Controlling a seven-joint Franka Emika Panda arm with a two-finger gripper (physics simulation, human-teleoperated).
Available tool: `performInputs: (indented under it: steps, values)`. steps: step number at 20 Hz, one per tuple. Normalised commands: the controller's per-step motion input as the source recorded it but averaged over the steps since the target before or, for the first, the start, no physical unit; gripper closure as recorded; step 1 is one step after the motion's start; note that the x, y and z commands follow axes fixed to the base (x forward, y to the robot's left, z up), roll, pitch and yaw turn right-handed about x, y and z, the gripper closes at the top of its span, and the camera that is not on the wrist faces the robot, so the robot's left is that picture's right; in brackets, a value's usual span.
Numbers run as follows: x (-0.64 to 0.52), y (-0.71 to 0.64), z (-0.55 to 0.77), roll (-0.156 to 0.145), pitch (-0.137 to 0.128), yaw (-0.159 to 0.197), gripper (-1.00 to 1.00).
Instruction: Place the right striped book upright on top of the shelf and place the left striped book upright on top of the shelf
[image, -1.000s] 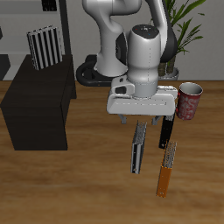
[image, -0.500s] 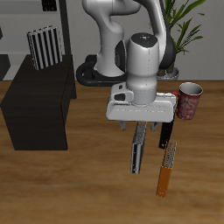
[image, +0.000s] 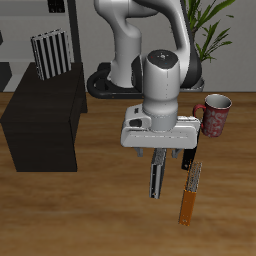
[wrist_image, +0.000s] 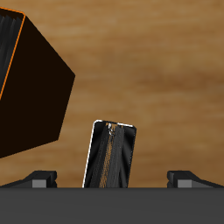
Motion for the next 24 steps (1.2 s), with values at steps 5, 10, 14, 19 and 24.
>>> performInputs:
  steps: [5,10,14,19,24]
  values:
    - [0.08,-0.05,-0.15,-0.008,0.031,-0.003,-1.0]
    - [0.06,-0.07,-0.15,-0.011,0.022,0.019,1.0]
    - [-0.03,-0.03,0.01,0.008,0.013,-0.023,1.0]
    - [-0.04,-0.05,0.08,0.005,-0.004,-0.012,1.0]
    - [-0.06,-0.09,0.17,0.003,-0.004,-0.005,1.0]
